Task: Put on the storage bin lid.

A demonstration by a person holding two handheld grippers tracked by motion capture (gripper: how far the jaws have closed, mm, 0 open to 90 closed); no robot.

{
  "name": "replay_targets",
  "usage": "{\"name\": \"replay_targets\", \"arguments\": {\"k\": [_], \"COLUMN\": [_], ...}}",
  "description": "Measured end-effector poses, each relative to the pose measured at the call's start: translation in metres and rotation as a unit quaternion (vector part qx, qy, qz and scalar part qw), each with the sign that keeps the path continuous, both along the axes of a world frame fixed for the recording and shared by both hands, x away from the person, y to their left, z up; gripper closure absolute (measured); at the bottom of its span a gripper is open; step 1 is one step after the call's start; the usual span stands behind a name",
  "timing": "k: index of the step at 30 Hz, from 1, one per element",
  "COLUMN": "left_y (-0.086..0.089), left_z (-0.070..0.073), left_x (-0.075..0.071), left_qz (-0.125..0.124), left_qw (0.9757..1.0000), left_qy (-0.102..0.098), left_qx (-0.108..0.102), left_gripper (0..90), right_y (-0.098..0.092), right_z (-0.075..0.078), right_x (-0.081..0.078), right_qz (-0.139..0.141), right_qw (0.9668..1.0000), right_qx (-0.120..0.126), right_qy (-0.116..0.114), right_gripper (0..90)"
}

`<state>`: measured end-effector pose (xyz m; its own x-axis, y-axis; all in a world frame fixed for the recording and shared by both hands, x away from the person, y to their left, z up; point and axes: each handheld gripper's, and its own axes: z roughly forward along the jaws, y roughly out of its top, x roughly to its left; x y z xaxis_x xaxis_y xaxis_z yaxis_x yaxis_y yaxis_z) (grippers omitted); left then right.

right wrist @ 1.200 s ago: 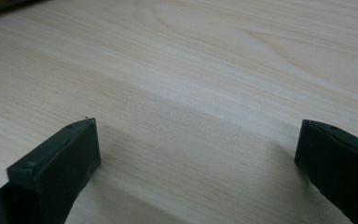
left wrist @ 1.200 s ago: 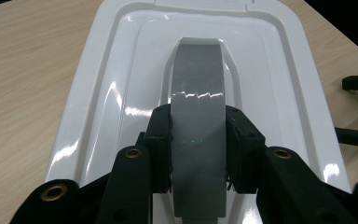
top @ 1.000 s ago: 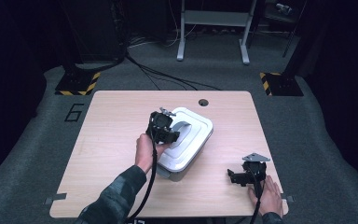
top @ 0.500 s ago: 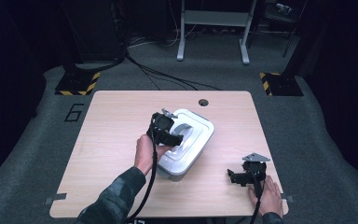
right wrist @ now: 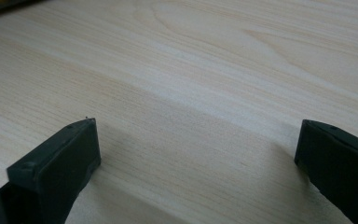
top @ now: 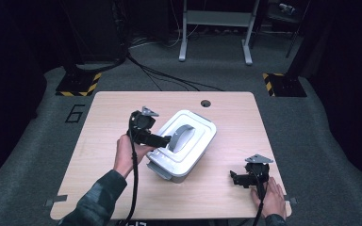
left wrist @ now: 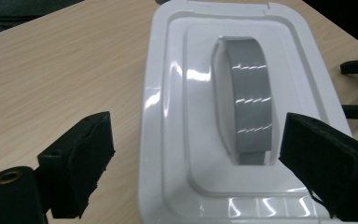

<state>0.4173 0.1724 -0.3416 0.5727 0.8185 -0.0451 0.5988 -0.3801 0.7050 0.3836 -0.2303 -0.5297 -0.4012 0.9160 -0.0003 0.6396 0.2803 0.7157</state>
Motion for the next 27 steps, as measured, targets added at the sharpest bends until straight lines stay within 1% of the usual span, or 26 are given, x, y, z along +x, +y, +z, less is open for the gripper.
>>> {"name": "replay_targets", "arguments": {"k": [1,2,3,8,9,10,11,12,13,14,15,16,19,21,23,24,25,26,27], "left_y": [0.006,0.018,0.018,0.048,0.054,0.064,0.064,0.075,0.075,0.085,0.085,0.09,0.104,0.114,0.122,0.13,0.13,0.137,0.137], "left_z": [0.0,-0.001,-0.001,-0.008,-0.009,-0.015,-0.015,-0.021,-0.021,-0.029,-0.029,-0.033,-0.046,-0.056,-0.069,-0.081,-0.081,-0.095,-0.095], "left_x": [-0.001,-0.004,-0.004,-0.01,-0.012,-0.014,-0.014,-0.017,-0.017,-0.02,-0.02,-0.021,-0.026,-0.029,-0.032,-0.034,-0.034,-0.036,-0.036], "left_qz": [0.004,0.012,0.012,0.03,0.031,0.043,0.043,0.052,0.052,0.067,0.067,0.076,0.091,0.099,0.111,0.118,0.118,0.126,0.126], "left_qw": [1.0,0.9999,0.9999,0.9995,0.9995,0.9991,0.9991,0.9986,0.9986,0.9977,0.9977,0.9971,0.9959,0.995,0.9938,0.9928,0.9928,0.9916,0.9916], "left_qy": [-0.001,-0.004,-0.004,-0.006,-0.002,0.0,0.0,0.003,0.003,0.005,0.005,0.005,0.006,0.014,0.015,0.022,0.022,0.028,0.028], "left_qx": [-0.002,-0.004,-0.004,0.001,0.002,0.003,0.003,0.004,0.004,0.0,0.0,-0.005,0.004,0.004,-0.002,0.002,0.002,0.003,0.003], "left_gripper": [7.4,5.6,5.0,3.0,3.0,1.7,0.9,0.2,0.1,0.1,0.1,0.1,0.1,0.0,0.0,0.0,0.0,0.0,0.0], "right_y": [0.0,0.0,0.0,0.0,0.0,0.0,0.0,0.0,0.0,0.0,0.0,0.0,0.0,0.0,0.0,0.0,0.0,0.0,0.0], "right_z": [0.0,0.0,0.0,0.0,0.0,0.0,0.0,0.0,0.0,0.0,0.0,0.0,0.0,0.0,0.0,0.0,0.0,0.0,0.0], "right_x": [0.0,0.0,0.0,0.0,0.0,0.0,0.0,0.0,0.0,0.0,0.0,0.0,0.0,0.0,0.0,0.0,0.0,0.0,0.0], "right_qz": [0.0,0.0,0.0,0.0,0.0,0.0,0.0,0.0,0.0,0.0,0.0,0.0,0.0,0.0,0.0,0.0,0.0,0.0,0.0], "right_qw": [1.0,1.0,1.0,1.0,1.0,1.0,1.0,1.0,1.0,1.0,1.0,1.0,1.0,1.0,1.0,1.0,1.0,1.0,1.0], "right_qx": [0.0,0.0,0.0,-0.001,-0.001,0.0,0.0,0.0,0.0,0.0,0.0,0.0,0.0,0.0,0.0,0.0,0.0,0.0,0.0], "right_qy": [0.0,0.0,0.0,0.0,0.0,0.0,0.0,0.0,0.0,0.0,0.0,0.0,0.0,0.0,0.0,0.0,0.0,0.0,0.0], "right_gripper": [0.0,0.0,0.0,0.0,0.0,0.0,0.0,0.0,0.0,0.0,0.0,0.0,0.0,0.0,0.0,0.0,0.0,0.0,0.0]}}
